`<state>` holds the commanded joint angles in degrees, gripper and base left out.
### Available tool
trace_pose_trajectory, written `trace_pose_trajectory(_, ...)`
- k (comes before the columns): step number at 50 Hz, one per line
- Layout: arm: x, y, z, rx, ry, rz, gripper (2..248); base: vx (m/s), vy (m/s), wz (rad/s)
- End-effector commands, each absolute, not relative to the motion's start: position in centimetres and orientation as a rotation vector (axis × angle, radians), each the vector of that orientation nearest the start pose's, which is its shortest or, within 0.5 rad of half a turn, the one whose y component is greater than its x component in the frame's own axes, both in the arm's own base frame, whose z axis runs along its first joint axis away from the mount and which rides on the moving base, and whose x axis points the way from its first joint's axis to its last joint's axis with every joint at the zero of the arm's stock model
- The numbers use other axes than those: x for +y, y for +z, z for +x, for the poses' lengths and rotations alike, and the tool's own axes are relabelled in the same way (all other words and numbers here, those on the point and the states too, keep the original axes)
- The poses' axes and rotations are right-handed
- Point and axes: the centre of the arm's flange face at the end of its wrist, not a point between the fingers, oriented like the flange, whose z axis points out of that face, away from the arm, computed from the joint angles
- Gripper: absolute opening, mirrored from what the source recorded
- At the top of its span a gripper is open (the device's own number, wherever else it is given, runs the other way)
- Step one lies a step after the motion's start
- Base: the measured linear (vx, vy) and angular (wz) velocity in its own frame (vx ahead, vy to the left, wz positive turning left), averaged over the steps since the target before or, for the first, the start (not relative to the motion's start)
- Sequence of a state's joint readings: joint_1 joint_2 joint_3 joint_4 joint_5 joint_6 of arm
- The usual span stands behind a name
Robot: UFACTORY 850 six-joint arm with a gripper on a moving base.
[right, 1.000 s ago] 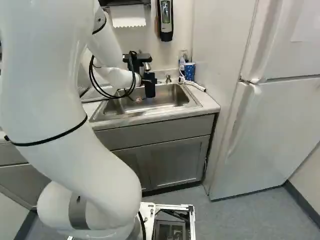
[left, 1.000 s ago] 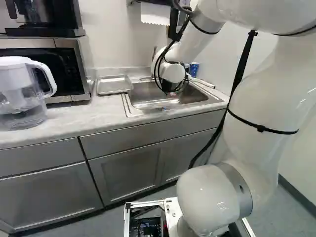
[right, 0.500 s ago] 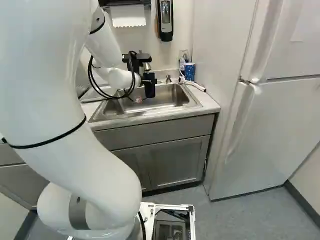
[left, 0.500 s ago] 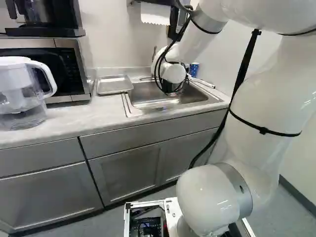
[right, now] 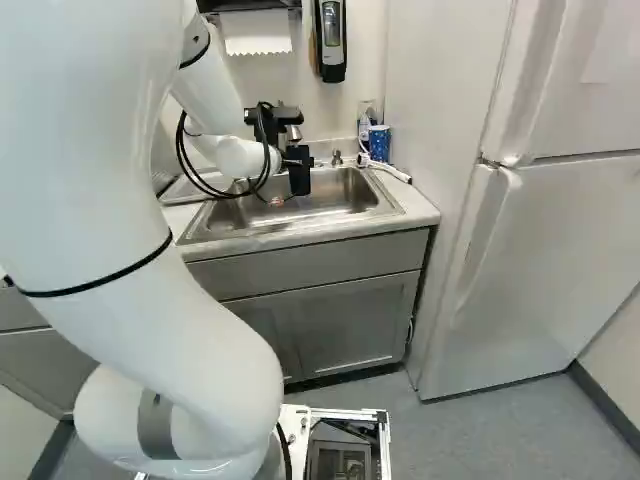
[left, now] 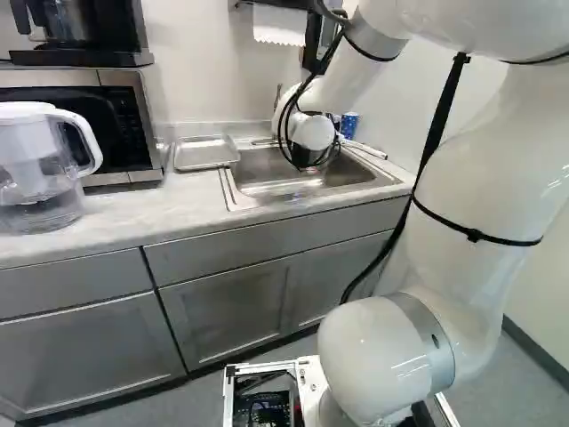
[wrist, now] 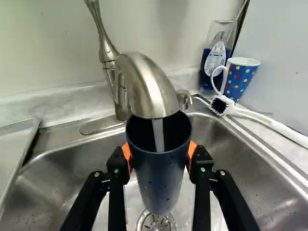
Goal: Rinse the cup and place it in the tray
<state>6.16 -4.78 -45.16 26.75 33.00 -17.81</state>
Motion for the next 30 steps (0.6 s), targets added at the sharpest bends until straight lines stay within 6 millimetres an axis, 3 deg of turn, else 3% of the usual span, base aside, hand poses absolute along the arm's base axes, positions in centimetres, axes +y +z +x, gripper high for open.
trace_pose_trajectory(30,3.22,49.62,50.44,0.206,-1.875,-2.622,125,0.000,0.000,0.000)
